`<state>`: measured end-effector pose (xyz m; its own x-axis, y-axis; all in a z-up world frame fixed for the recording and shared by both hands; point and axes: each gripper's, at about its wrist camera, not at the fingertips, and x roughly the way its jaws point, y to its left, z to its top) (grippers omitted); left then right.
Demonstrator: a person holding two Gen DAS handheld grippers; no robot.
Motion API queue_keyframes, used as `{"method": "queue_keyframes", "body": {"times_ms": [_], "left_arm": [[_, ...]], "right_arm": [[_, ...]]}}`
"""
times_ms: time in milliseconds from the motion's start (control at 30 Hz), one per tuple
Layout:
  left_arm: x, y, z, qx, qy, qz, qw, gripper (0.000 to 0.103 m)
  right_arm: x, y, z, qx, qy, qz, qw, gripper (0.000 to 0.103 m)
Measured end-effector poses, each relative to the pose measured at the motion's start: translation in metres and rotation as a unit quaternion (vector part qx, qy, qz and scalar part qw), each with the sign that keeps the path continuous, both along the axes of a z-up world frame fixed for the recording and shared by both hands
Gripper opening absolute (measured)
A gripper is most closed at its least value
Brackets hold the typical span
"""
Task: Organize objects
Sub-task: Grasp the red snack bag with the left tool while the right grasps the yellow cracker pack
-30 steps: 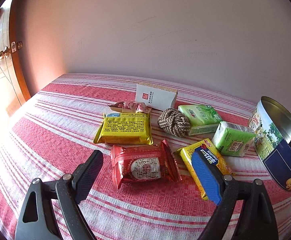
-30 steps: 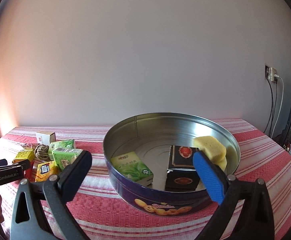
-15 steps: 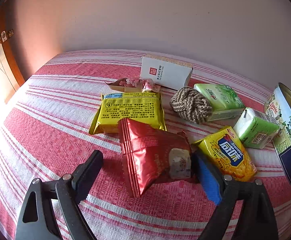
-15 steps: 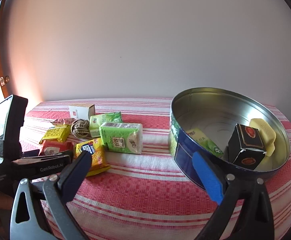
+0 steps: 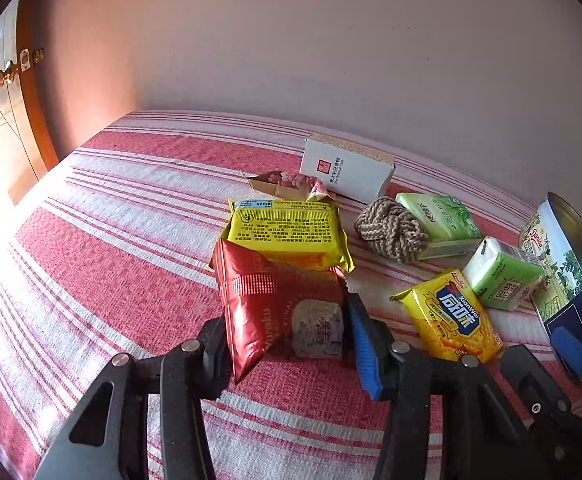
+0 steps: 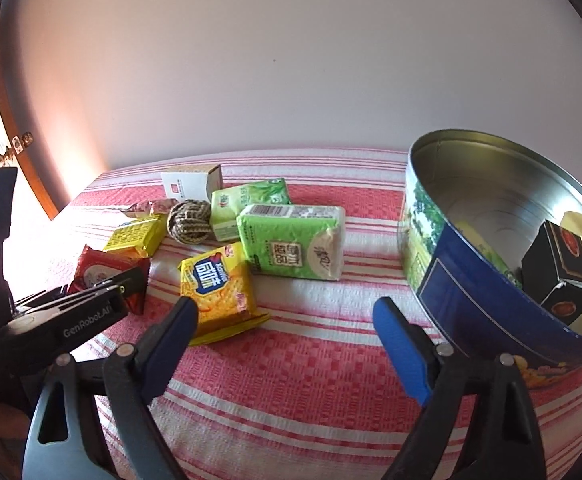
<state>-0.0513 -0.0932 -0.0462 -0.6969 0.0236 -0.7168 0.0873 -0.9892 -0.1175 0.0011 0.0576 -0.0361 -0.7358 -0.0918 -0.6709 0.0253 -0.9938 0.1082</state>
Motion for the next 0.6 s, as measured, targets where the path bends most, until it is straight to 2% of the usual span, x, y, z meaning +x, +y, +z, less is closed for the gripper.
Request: {"method": "queue_keyframes", "body": {"times_ms": [133, 200, 300, 400, 467, 600], "left_arm": [[0.015, -0.014, 0.02, -0.005, 0.059, 0.043, 0.9973, 0.052], [0.019, -0.023, 0.024, -0.004, 0.074, 0.065, 0.9952, 0.052], [0.015, -0.032, 0.023, 0.014, 0.069, 0.082, 0.9942, 0.052], [0.014, -0.045, 0.021, 0.026, 0.049, 0.079, 0.9954, 0.052], [0.013, -0.043, 0.02, 0.03, 0.041, 0.075, 0.9959, 0.052], [0.019, -0.029, 0.021, 0.02, 0.049, 0.082, 0.9952, 0.052]], "right_arm": [[-0.015, -0.02, -0.002, 0.029, -0.01, 0.023, 0.999, 0.086], [-0.024, -0.03, -0.005, 0.042, -0.02, 0.036, 0.998, 0.084], [-0.036, -0.042, -0.011, 0.054, -0.045, 0.049, 0.996, 0.081], [-0.051, -0.052, -0.023, 0.065, -0.081, 0.064, 0.993, 0.071], [-0.049, -0.054, -0.021, 0.065, -0.074, 0.076, 0.992, 0.055], [-0.041, -0.046, -0.018, 0.033, -0.067, 0.094, 0.993, 0.053]]}}
